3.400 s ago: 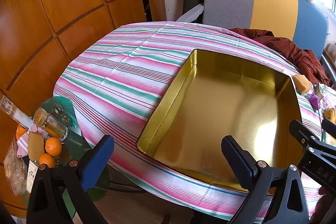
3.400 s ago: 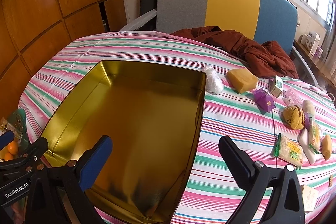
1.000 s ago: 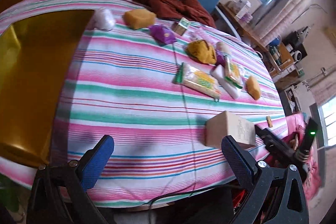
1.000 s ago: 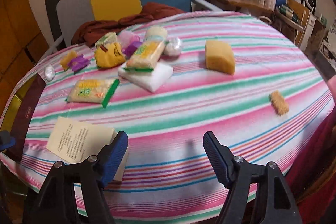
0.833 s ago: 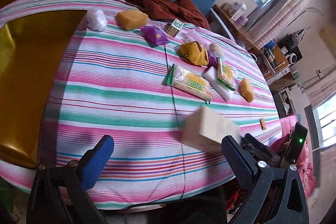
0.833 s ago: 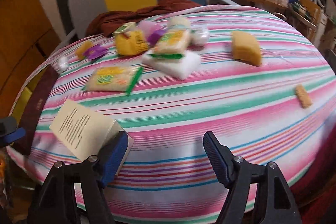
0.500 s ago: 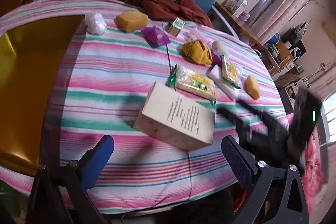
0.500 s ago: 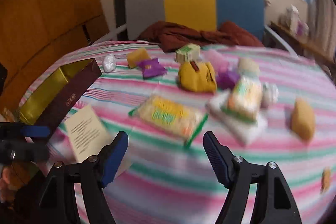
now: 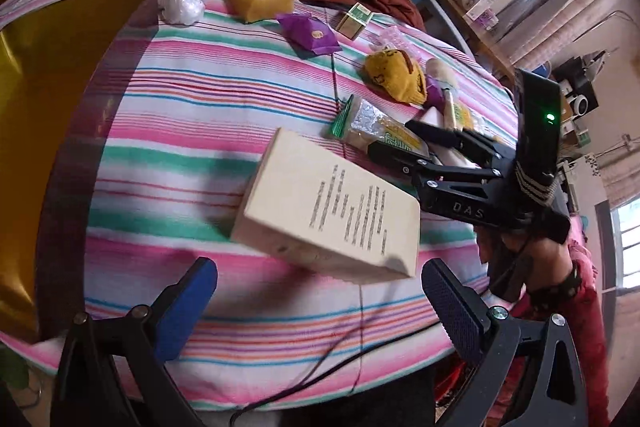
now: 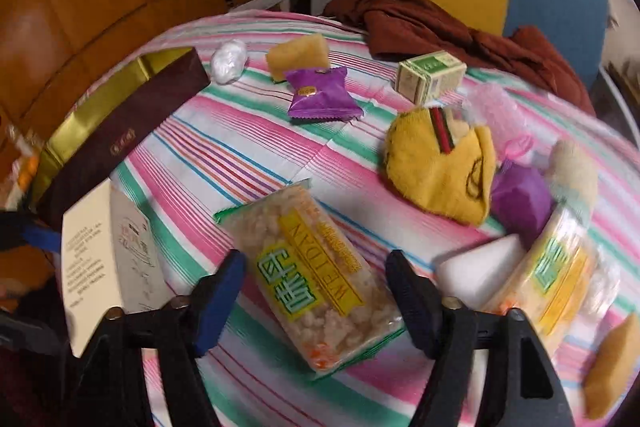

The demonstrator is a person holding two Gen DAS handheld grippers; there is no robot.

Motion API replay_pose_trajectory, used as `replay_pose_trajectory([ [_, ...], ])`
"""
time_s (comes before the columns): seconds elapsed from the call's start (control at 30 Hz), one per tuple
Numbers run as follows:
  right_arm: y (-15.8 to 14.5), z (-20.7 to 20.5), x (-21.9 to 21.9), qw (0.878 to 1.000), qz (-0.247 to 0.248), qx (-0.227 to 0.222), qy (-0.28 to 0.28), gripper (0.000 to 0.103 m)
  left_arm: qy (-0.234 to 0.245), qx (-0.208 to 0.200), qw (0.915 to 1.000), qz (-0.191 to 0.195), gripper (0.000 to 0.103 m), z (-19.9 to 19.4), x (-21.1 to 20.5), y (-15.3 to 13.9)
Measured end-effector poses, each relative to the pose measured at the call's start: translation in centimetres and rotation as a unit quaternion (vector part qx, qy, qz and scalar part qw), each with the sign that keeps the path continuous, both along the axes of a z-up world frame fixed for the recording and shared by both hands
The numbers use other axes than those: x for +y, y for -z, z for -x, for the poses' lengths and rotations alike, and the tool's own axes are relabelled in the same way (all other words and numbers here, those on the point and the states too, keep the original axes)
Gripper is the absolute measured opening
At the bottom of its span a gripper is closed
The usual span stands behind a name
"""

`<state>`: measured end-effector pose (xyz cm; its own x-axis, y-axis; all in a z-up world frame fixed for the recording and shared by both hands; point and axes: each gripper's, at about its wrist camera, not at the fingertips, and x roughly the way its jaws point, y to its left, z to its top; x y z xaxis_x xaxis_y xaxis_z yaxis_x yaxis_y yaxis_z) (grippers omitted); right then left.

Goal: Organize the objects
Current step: 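Grasp the cream paper box with the left tool while the right tool grasps a WEIDAN cracker pack, then lift the cream box with the left tool while the right tool lifts the cracker pack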

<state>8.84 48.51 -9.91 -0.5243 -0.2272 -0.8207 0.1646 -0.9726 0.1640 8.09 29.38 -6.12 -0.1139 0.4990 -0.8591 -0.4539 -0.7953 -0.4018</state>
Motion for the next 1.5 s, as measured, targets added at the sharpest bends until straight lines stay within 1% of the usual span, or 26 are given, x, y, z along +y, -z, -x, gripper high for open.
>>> replay_pose_trajectory([
  [0.07,0.0,-0.9,-0.4,1.000,-0.019,0.013,0.013,0.057,-0.004,-0.002,0.9999,0.010,0.103,0.5,0.7,0.5],
  [0.1,0.1,-1.4,-0.5,0.999,-0.025,0.017,0.025,0.056,-0.007,-0.008,0.9999,0.010,0.103,0.8,0.8,0.8],
  [0.23,0.0,-4.1,0.0,0.996,0.000,0.022,0.089,0.055,-0.034,-0.028,0.9990,-0.005,0.103,2.5,1.1,1.2],
  [0.33,-0.1,-5.7,-1.0,0.995,0.022,0.030,0.089,0.054,-0.046,-0.027,0.9986,-0.002,0.103,3.7,1.6,1.2],
  [0.43,-0.3,-7.1,-2.8,0.996,0.036,0.035,0.080,0.054,-0.043,-0.011,0.9990,0.012,0.103,4.6,2.5,1.0],
  [0.5,-0.5,-7.9,-4.1,0.995,0.027,0.040,0.088,0.054,-0.027,0.011,0.9993,0.022,0.103,4.7,3.4,0.9],
  [0.57,-0.5,-8.7,-4.5,0.992,0.024,0.040,0.117,0.053,-0.010,0.037,0.9982,0.046,0.103,4.6,4.2,1.2],
  [0.6,-0.6,-9.1,-4.4,0.989,0.013,0.038,0.143,0.053,-0.002,0.047,0.9975,0.053,0.103,4.4,4.4,1.3],
  [0.67,-0.6,-10.1,-3.8,0.976,-0.027,0.028,0.212,0.053,0.005,0.062,0.9954,0.072,0.103,4.0,4.6,1.5],
  [0.73,-0.7,-10.8,-3.2,0.967,-0.046,0.027,0.248,0.053,0.005,0.074,0.9937,0.085,0.103,3.7,4.6,1.7],
  [0.77,-0.6,-11.1,-3.0,0.965,-0.051,0.027,0.255,0.053,0.005,0.079,0.9925,0.093,0.103,3.5,4.7,1.9],
  [0.83,-0.6,-11.4,-3.0,0.965,-0.050,0.031,0.256,0.053,0.007,0.080,0.9914,0.103,0.103,3.3,4.8,2.1],
  [0.9,-0.7,-11.5,-3.1,0.965,-0.054,0.030,0.255,0.053,0.005,0.068,0.9904,0.120,0.102,3.2,4.8,2.4],
  [0.97,-0.7,-11.4,-3.1,0.965,-0.057,0.030,0.255,0.053,0.006,0.057,0.9901,0.129,0.091,3.2,4.7,2.8],
  [1.03,-0.7,-11.4,-3.1,0.965,-0.056,0.031,0.256,0.053,0.015,0.073,0.9879,0.136,0.076,2.9,4.2,2.5],
  [1.07,-0.6,-11.5,-3.2,0.965,-0.057,0.032,0.256,0.053,0.021,0.080,0.9873,0.135,0.072,2.9,3.8,2.3],
  [1.13,-0.6,-11.9,-3.3,0.964,-0.059,0.033,0.257,0.053,0.024,0.089,0.9858,0.140,0.057,2.8,3.0,2.2],
  [1.17,-0.6,-12.0,-3.5,0.964,-0.062,0.032,0.257,0.053,0.023,0.094,0.9851,0.142,0.054,2.7,2.5,2.3],
  [1.2,-0.5,-11.9,-3.7,0.964,-0.067,0.028,0.255,0.053,0.023,0.098,0.9858,0.135,0.052,2.6,2.0,2.2],
  [1.3,-0.5,-11.7,-4.4,0.964,-0.084,0.022,0.253,0.051,0.025,0.109,0.9859,0.124,0.051,2.2,1.0,2.3],
  [1.37,-0.6,-11.5,-4.9,0.963,-0.101,0.021,0.248,0.049,0.023,0.120,0.9851,0.120,0.054,1.9,0.5,2.5],
  [1.4,-0.7,-11.4,-5.1,0.963,-0.107,0.020,0.248,0.048,0.020,0.121,0.9852,0.119,0.060,1.9,0.2,2.5],
  [1.43,-0.8,-11.4,-5.3,0.962,-0.112,0.020,0.247,0.048,0.014,0.121,0.9859,0.115,0.061,1.9,-0.2,2.6],
  [1.47,-0.8,-11.3,-5.4,0.962,-0.115,0.018,0.246,0.048,0.011,0.118,0.9871,0.107,0.061,2.0,-0.6,2.7],
  [1.5,-0.9,-11.2,-5.7,0.962,-0.120,0.017,0.243,0.048,0.010,0.118,0.9877,0.103,0.059,2.0,0.2,3.0],
])
